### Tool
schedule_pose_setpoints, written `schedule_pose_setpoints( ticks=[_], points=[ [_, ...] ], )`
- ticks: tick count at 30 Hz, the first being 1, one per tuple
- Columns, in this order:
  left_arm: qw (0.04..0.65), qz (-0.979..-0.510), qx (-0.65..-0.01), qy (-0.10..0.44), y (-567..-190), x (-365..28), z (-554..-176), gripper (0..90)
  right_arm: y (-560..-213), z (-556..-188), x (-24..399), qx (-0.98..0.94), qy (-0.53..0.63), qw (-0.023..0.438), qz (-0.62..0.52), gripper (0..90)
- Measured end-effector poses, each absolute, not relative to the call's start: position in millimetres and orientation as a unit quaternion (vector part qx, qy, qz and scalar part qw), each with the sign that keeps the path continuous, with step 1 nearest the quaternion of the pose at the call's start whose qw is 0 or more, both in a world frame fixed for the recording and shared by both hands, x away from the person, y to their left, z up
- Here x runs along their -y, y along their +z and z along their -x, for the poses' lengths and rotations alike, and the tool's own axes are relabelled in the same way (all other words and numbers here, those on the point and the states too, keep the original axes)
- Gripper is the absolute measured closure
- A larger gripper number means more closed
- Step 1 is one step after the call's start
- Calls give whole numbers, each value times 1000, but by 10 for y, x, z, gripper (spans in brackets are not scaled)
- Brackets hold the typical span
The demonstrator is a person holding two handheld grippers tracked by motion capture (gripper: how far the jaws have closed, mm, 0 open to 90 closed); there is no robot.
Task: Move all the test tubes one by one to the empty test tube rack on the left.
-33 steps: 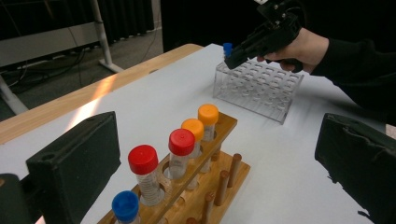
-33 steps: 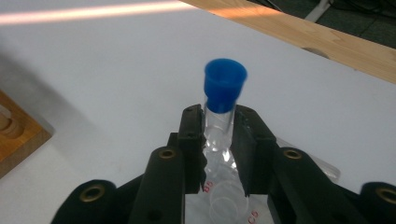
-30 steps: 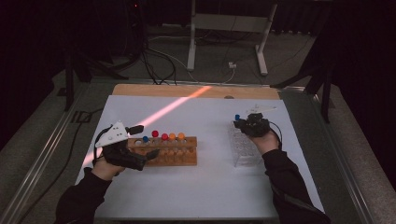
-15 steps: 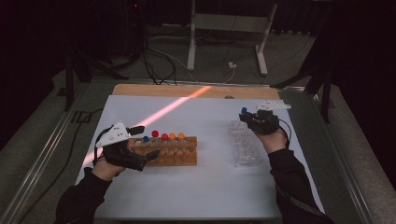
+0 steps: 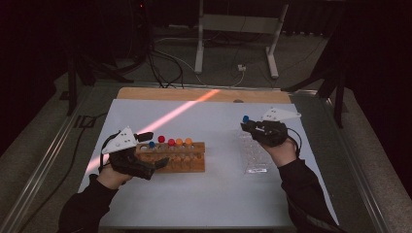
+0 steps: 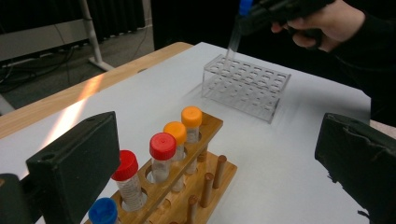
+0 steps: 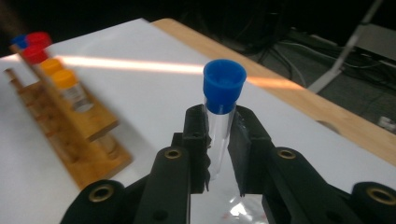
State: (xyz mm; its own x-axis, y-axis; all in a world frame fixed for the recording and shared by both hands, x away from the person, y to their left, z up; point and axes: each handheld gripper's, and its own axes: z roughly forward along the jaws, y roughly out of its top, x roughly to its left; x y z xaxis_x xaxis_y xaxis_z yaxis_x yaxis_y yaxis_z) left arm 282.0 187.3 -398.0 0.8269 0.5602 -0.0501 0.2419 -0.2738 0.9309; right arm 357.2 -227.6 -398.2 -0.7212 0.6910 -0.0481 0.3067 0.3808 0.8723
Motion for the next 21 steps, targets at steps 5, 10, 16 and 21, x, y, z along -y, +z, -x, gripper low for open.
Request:
schedule_pose_setpoints(
  ticks=[5,10,16,21],
  points=[
    [542,-790,-250,143,-3986,-1817,-2800,10,-4037,-3441,2141,-824,452,192,-283,774],
    [540,-795,-242,133,-4004,-1722,-2777,11,-4114,-3303,2077,-835,448,171,-270,774],
    [547,-797,-228,114,-4016,-1589,-2725,11,-4159,-3148,1960,-848,446,144,-246,774],
    [550,-801,-214,105,-4009,-1490,-2667,11,-4173,-2997,1827,-861,441,124,-220,773]
  ],
)
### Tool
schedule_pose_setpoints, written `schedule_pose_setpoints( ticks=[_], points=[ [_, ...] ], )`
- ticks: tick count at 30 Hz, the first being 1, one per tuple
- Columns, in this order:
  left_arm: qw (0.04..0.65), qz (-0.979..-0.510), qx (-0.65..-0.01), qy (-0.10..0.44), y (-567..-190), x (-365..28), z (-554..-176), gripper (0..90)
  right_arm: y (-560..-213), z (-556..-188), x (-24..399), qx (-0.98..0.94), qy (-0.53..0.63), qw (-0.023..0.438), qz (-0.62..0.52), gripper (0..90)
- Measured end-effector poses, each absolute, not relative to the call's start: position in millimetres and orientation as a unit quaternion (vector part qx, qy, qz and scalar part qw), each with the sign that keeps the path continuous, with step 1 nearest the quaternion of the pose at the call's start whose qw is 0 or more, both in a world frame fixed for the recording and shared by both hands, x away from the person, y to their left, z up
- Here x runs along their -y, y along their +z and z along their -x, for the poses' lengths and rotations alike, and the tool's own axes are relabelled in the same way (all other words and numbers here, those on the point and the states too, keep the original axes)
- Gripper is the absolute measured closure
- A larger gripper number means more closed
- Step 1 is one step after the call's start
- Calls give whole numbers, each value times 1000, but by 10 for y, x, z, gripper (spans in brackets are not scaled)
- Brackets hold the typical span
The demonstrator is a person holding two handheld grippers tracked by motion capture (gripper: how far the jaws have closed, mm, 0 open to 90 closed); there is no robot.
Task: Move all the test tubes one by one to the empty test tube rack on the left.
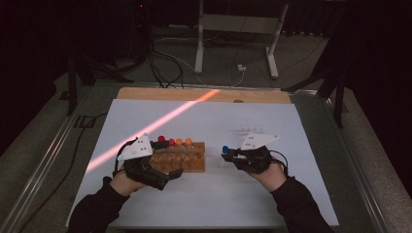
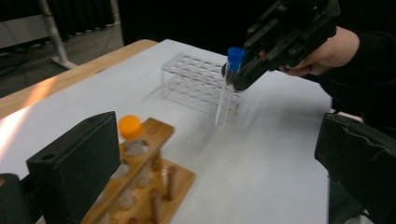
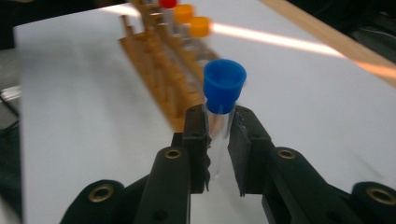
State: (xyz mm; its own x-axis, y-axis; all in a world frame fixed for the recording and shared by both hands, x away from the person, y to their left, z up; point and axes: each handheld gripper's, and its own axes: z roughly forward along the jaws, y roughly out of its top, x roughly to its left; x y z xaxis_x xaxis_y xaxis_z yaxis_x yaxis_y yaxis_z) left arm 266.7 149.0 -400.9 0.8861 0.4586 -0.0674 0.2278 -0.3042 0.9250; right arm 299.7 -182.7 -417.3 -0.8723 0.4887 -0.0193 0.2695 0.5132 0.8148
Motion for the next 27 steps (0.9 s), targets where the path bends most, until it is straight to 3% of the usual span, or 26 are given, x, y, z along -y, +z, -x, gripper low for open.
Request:
schedule_pose_setpoints(
  ticks=[14,20,27],
  points=[
    [551,-806,-198,82,-4070,-1250,-2589,49,-4245,-2720,1424,-882,438,74,-154,774],
    [556,-806,-190,75,-4106,-1188,-2560,206,-4275,-2663,1314,-887,437,63,-138,774],
    [548,-814,-179,71,-4174,-1085,-2539,463,-4280,-2638,1269,-886,439,61,-133,774]
  ],
)
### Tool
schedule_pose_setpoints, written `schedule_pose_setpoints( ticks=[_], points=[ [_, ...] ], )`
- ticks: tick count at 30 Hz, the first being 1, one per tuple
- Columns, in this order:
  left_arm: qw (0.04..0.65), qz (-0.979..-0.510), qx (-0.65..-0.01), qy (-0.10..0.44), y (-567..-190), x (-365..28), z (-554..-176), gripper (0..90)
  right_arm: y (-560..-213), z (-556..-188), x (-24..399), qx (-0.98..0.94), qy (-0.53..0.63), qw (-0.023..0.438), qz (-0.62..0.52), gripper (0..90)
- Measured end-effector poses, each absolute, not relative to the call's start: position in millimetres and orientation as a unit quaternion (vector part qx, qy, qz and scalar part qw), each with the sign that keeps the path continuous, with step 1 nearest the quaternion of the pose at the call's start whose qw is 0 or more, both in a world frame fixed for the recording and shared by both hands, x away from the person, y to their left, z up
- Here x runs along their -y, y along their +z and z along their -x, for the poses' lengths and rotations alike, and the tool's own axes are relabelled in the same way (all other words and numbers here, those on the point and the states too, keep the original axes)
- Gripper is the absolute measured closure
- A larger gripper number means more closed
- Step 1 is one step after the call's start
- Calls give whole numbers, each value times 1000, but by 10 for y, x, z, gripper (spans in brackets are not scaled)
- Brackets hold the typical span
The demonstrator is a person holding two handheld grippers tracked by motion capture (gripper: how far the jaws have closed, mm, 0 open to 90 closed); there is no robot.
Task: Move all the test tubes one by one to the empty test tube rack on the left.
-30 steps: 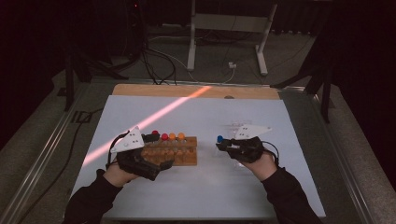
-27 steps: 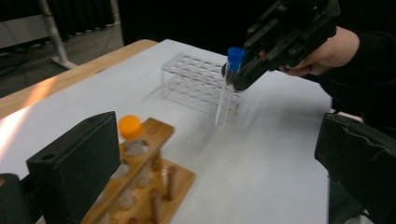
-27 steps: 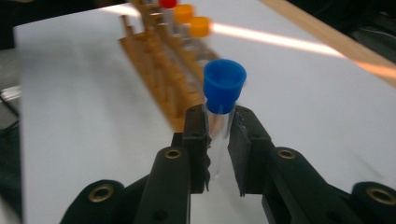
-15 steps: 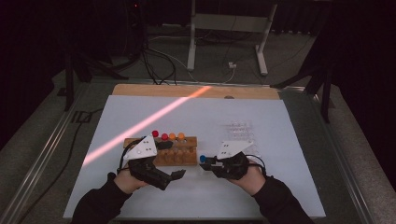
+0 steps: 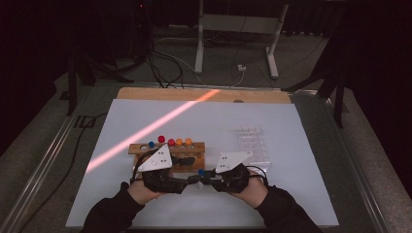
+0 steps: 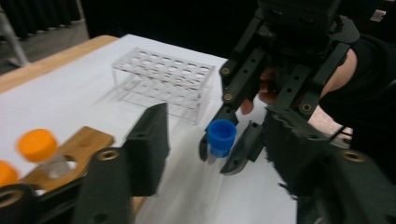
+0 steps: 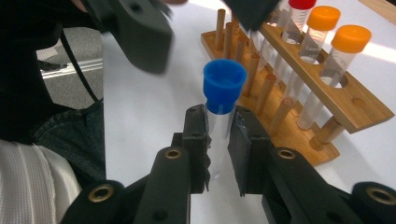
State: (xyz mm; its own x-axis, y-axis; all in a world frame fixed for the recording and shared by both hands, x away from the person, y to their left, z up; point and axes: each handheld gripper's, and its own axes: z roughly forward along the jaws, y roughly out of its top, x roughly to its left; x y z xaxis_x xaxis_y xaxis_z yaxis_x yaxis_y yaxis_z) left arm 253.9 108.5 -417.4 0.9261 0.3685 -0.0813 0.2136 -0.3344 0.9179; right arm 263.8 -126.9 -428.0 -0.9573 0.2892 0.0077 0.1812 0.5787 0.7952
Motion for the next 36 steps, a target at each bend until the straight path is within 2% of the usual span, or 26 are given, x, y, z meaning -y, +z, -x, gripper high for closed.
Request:
schedule_pose_setpoints(
  ticks=[11,15,19,24,27,29,32,36],
  points=[
    [535,-825,-165,75,-4239,-987,-2544,751,-4280,-2637,1259,-885,442,59,-133,773],
    [535,-825,-164,77,-4206,-1005,-2548,768,-4281,-2642,1266,-881,449,59,-134,757],
    [536,-821,-175,94,-4135,-1096,-2573,770,-4264,-2656,1315,-872,460,76,-148,574],
    [533,-814,-194,126,-3992,-1293,-2624,770,-4269,-2732,1424,-850,483,92,-189,282],
    [533,-807,-207,149,-3873,-1459,-2637,770,-4277,-2754,1461,-845,485,94,-203,151],
    [534,-801,-215,166,-3806,-1561,-2639,769,-4283,-2772,1495,-841,487,92,-216,121],
    [537,-787,-232,194,-3681,-1762,-2634,769,-4306,-2779,1531,-842,485,92,-217,15],
    [532,-768,-261,243,-3539,-2058,-2630,769,-4332,-2783,1604,-836,490,91,-229,4]
  ],
)
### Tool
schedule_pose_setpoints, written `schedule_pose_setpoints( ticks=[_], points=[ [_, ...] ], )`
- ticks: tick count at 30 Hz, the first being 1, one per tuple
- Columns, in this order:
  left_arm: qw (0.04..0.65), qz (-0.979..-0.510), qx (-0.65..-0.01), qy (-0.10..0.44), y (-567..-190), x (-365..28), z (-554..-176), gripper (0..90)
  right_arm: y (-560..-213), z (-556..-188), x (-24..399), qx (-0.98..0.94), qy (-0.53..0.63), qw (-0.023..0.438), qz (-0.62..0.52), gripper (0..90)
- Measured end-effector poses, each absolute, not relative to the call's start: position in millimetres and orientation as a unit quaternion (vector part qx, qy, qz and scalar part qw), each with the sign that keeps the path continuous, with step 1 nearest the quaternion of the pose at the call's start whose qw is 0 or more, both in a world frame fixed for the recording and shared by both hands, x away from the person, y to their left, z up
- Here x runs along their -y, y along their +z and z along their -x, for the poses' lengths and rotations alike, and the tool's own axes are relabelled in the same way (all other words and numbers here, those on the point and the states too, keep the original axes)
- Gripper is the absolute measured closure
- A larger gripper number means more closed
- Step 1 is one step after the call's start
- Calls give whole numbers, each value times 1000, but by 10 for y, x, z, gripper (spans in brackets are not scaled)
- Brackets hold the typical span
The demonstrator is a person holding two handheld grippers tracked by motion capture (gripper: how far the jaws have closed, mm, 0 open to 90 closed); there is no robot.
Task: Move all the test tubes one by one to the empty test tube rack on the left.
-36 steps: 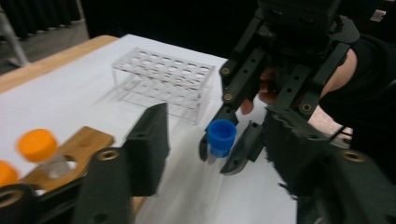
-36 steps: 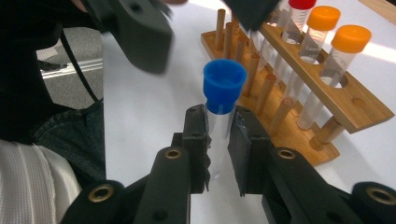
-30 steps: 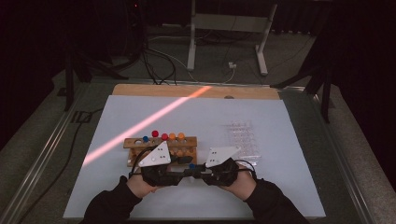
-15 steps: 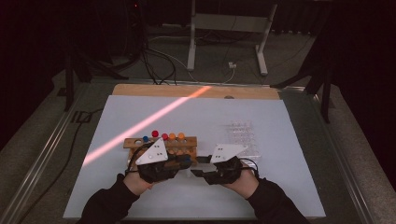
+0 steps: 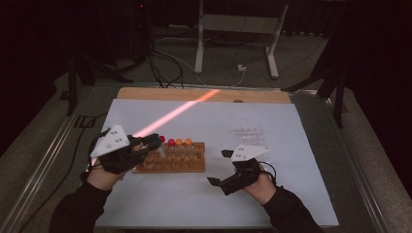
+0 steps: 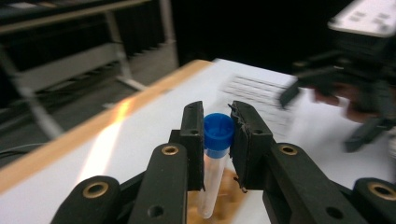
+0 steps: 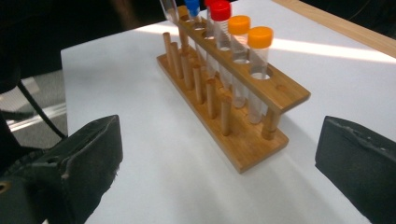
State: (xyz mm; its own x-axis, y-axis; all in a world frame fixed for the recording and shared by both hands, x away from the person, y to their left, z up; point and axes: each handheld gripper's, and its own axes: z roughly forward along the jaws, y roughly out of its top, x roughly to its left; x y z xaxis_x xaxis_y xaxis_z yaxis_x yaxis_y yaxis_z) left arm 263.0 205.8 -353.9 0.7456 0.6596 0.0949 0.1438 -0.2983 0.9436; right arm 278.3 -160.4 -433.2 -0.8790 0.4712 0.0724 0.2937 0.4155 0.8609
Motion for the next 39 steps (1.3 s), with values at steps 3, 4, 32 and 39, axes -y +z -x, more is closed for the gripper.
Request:
schedule_pose_setpoints(
  ticks=[3,4,32,39],
  points=[
    [527,-757,-283,264,-3498,-2231,-2654,769,-4340,-2784,1651,-834,489,99,-235,4],
    [522,-754,-291,271,-3502,-2276,-2670,769,-4344,-2785,1669,-833,490,103,-238,4],
    [467,-773,-367,223,-4398,-2317,-3109,769,-4403,-2763,1872,-827,490,104,-253,5],
    [457,-777,-370,225,-4477,-2299,-3123,768,-4419,-2756,1894,-827,491,102,-253,5]
  ],
)
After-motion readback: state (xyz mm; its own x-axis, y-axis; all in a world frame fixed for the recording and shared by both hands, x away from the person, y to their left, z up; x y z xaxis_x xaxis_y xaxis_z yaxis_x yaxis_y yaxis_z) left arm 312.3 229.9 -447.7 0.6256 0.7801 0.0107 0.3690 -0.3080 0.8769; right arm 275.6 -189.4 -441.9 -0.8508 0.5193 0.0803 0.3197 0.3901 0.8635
